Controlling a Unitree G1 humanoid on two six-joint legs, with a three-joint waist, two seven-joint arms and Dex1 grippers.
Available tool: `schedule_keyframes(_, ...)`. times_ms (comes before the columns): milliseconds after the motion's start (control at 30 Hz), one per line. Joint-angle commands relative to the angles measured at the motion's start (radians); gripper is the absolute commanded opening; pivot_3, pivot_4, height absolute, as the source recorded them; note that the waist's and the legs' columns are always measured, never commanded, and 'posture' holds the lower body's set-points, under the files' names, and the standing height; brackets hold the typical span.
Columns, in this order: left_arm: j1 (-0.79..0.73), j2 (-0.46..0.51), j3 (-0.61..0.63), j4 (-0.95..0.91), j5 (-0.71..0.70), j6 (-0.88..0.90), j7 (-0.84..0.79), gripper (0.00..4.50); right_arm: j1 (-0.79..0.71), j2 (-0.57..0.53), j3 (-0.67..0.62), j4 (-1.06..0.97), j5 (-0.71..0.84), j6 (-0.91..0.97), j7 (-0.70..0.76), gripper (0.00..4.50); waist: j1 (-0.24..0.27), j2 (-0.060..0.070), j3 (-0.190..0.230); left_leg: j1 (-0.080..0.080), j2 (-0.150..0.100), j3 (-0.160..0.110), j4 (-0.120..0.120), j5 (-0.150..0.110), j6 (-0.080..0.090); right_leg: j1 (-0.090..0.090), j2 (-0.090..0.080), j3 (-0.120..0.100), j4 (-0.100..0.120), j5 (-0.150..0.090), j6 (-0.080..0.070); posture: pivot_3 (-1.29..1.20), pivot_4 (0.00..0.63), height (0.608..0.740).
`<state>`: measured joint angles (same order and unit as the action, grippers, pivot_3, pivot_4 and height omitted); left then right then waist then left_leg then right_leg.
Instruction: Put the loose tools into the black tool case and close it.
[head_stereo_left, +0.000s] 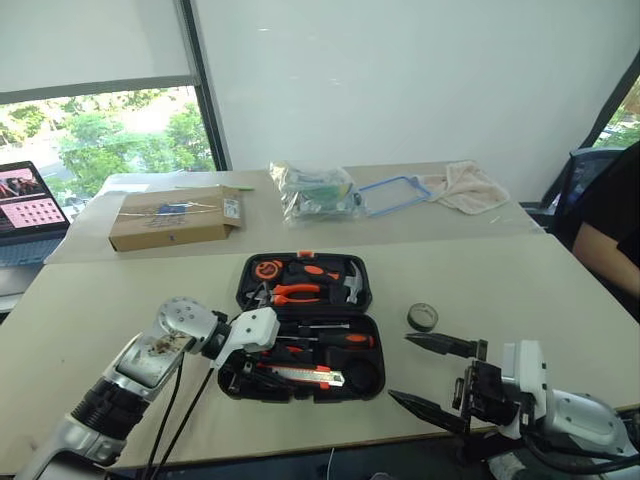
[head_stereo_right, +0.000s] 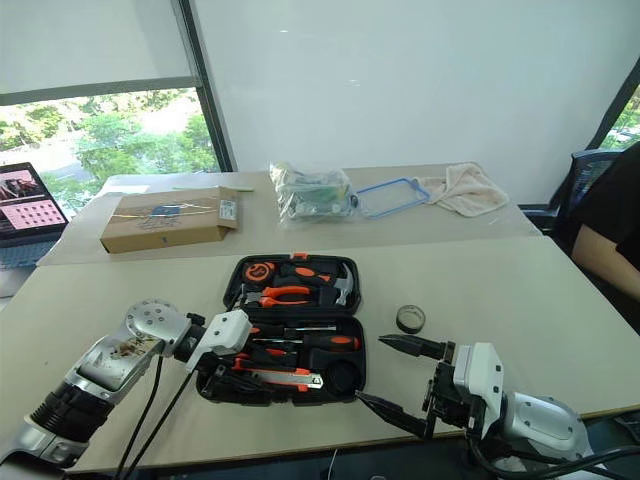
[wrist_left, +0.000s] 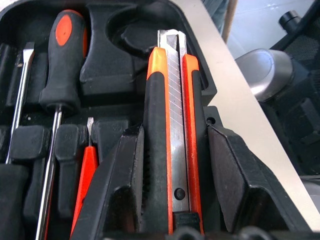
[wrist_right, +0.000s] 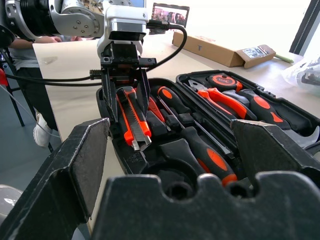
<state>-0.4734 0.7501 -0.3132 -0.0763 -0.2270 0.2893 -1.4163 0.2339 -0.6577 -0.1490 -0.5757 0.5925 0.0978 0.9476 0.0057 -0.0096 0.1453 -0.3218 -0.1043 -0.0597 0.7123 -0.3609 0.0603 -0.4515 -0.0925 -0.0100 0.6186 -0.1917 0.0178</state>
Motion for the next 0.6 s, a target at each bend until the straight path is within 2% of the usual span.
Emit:
schedule_keyframes(33,0.001,0.034,-0.038,-0.021,0.061,0.058,0.019,1.5,0.005,-0.002,-0.028,-0.04,0.003,-0.007,-0.014,4.5,0.003,0.0,0.0,0.0,0.0,0.0,0.0,0.0,0.0,0.0,0.0,0.0,0.0,0.0,0.0,0.0,0.15,0.74)
schedule_keyframes(400,0.031,0.102,-0.039,-0.097,0.064,0.151,0.04,1.5,0.001,0.004,-0.017,-0.025,-0.006,-0.02,-0.015,4.5,0.0,0.0,0.0,0.001,0.0,0.0,0.0,0.0,0.0,-0.001,0.001,0.001,0.003,0.0,0.0,0.0,0.15,0.74)
schedule_keyframes(600,0.032,0.034,-0.027,-0.102,0.012,0.226,0.088,1.5,-0.015,0.004,-0.009,-0.005,-0.008,-0.021,-0.003,4.5,0.006,0.0,0.0,0.001,0.0,0.0,0.0,0.0,0.0,-0.001,0.0,0.001,0.004,0.0,0.0,0.0,0.15,0.74)
